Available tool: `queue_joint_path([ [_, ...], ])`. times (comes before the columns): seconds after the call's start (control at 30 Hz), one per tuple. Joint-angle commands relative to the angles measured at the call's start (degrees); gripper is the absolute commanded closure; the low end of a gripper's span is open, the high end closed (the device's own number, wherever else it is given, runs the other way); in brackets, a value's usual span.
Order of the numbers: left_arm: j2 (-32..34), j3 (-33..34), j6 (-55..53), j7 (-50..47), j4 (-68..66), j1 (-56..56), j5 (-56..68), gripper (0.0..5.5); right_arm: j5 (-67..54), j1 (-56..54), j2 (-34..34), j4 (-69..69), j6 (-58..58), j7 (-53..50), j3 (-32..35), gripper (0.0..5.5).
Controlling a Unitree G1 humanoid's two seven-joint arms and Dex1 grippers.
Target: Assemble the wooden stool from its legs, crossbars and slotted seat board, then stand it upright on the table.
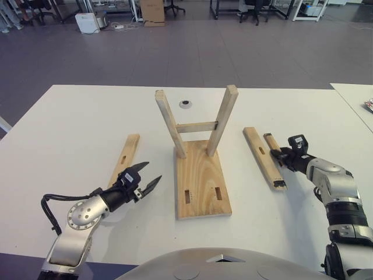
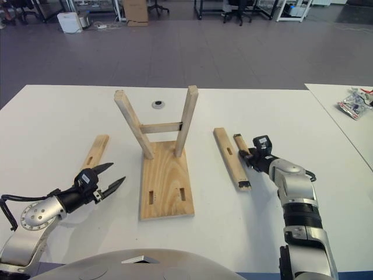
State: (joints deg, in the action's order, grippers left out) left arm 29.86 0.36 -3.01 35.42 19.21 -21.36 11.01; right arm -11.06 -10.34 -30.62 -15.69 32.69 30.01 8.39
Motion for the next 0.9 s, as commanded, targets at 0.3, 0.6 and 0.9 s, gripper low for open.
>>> queue_joint_path([
  [0.3, -7.62, 13.61, -21.13, -15.30, 9.24, 7.26, 18.84, 2.36, -2.17, -2.46, 5.02, 1.42, -7.52, -4.10, 3.13, 4.18],
  [0.6, -2.32, 18.97, -38.62, -29.69, 8.82, 52.01, 61.98, 2.36, -10.61, -32.31, 10.92, 18.31, -22.28, 3.90, -2.06, 4.18],
  [0.9, -8.86, 13.27, -37.96, -42.96, 7.34, 60.51, 73.81, 2.36, -12.38, -27.82, 18.62, 26.77, -22.69, 7.41, -14.04, 4.18],
])
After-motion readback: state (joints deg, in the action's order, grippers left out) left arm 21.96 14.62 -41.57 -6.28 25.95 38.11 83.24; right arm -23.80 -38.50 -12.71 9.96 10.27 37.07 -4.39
